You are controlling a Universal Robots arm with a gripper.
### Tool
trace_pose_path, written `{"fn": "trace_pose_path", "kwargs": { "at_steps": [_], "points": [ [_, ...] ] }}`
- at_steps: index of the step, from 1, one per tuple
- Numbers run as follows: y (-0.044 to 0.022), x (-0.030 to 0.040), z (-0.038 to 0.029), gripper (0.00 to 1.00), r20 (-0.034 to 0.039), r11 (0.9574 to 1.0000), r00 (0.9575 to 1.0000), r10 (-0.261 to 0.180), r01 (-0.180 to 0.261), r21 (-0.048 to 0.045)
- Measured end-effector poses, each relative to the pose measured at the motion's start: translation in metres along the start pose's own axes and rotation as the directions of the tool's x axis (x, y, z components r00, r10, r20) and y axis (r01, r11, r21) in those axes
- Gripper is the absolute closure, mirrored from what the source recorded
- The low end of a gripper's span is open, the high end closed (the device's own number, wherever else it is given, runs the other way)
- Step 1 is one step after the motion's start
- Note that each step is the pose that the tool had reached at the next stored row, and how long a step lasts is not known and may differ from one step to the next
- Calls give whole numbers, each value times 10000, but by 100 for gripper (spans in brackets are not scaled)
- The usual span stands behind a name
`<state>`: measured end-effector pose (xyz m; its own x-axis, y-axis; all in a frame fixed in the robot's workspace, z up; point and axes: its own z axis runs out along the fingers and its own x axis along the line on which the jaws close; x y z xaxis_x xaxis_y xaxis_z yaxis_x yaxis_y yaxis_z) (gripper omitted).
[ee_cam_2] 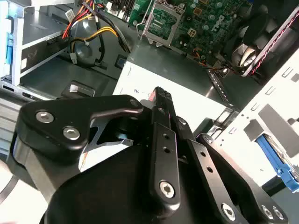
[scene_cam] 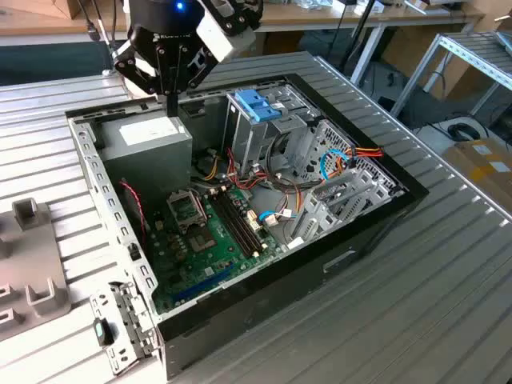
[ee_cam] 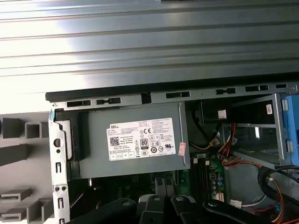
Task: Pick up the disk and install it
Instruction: 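Reach for the disk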
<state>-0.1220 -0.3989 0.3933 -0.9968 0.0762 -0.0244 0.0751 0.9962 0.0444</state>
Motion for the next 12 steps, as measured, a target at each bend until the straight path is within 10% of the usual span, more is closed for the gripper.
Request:
{"fn": "trace_pose_path", "kwargs": {
  "at_steps": [12],
  "points": [
    [-3,44,-1,90,0,10000,10000,1,-1,1]
  ]
}}
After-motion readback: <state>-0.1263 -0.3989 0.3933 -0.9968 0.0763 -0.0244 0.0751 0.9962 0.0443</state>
